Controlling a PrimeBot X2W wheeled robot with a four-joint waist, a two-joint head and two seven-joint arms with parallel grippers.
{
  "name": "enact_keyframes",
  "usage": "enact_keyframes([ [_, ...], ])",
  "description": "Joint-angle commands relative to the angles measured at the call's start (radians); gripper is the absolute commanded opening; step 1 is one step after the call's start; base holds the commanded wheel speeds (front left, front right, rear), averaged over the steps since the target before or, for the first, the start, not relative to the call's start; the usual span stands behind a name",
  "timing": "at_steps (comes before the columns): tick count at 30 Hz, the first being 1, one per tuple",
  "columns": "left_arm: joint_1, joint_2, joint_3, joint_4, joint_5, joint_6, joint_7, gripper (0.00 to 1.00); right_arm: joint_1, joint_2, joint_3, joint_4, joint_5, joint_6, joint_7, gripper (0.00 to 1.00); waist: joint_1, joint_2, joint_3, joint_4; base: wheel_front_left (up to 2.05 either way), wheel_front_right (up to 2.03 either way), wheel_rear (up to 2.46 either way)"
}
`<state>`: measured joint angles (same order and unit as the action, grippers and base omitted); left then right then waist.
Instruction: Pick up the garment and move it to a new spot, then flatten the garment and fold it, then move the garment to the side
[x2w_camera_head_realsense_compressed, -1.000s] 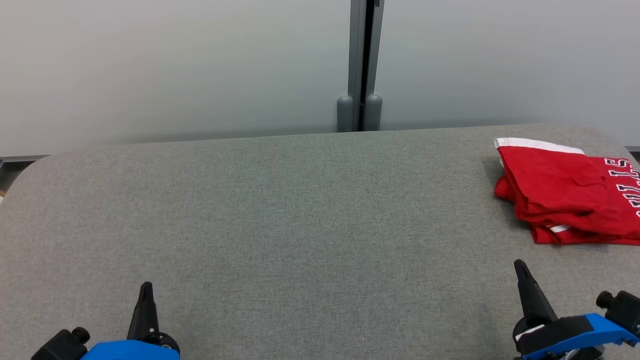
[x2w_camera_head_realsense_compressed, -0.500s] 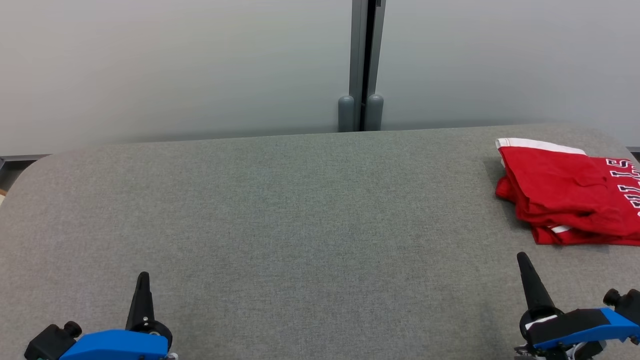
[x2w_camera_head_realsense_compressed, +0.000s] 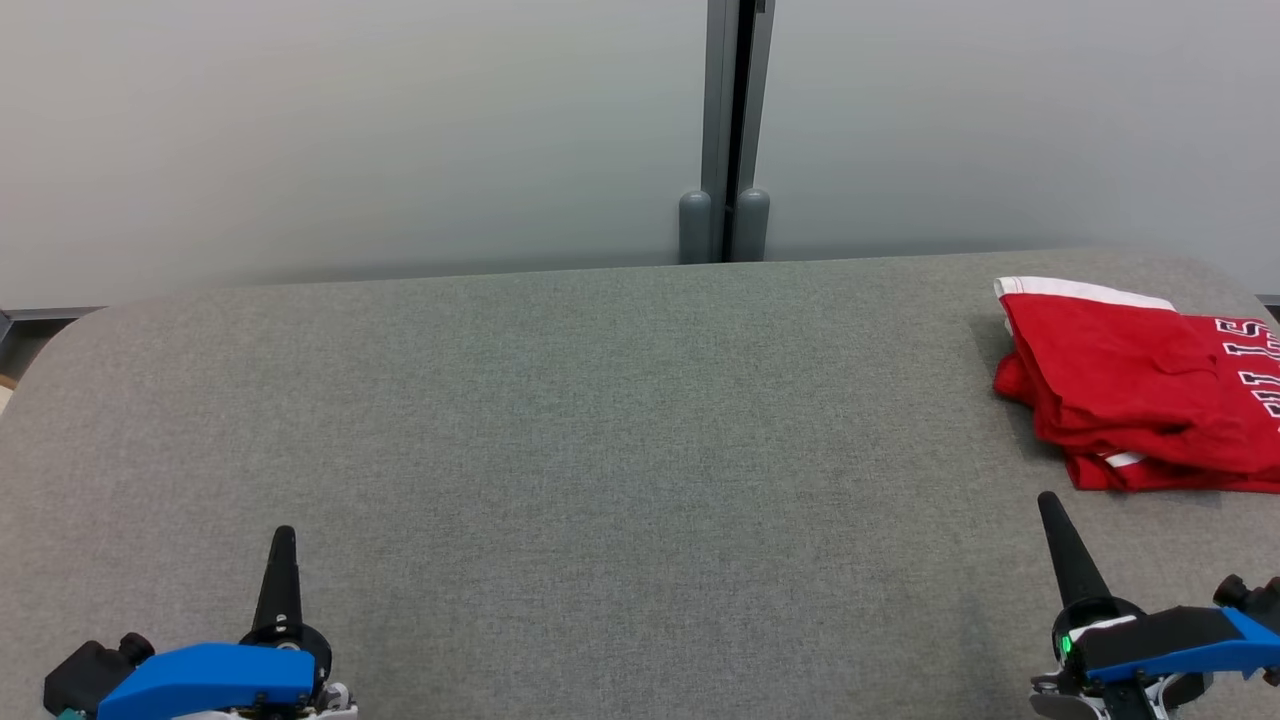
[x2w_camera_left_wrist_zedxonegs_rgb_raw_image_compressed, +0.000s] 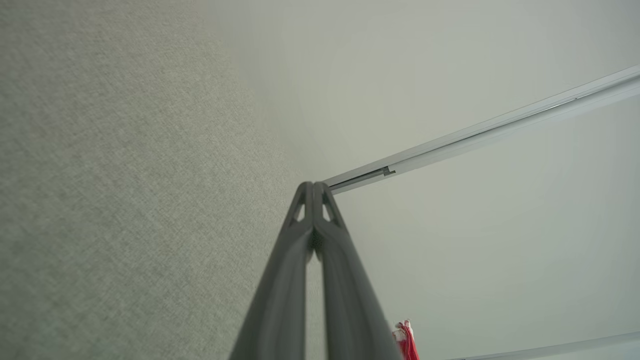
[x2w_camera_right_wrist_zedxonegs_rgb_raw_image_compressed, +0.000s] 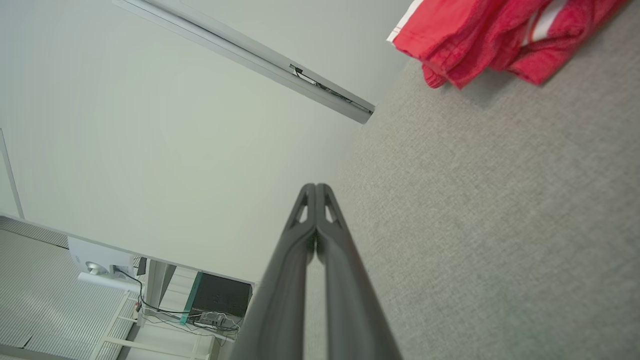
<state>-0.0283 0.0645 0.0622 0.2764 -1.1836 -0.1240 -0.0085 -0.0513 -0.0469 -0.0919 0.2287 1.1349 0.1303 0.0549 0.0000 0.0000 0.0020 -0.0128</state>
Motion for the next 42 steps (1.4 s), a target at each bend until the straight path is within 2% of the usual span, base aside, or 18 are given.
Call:
enact_keyframes([
  [1, -0.026, 0.001, 0.008, -0.012, -0.023, -0.007, 0.008, 0.00, -0.021, -0.004, -0.004, -0.005, 0.028, 0.001, 0.005, 0.00, 0.0000, 0.0000, 0.000, 0.000, 0.00, 0.00, 0.00],
  [42, -0.073, -0.011, 0.044, -0.028, -0.337, -0.010, 0.098, 0.00, -0.055, -0.005, -0.019, 0.012, 0.377, 0.001, 0.050, 0.00, 0.0000, 0.0000, 0.001, 0.009, 0.00, 0.00, 0.00],
])
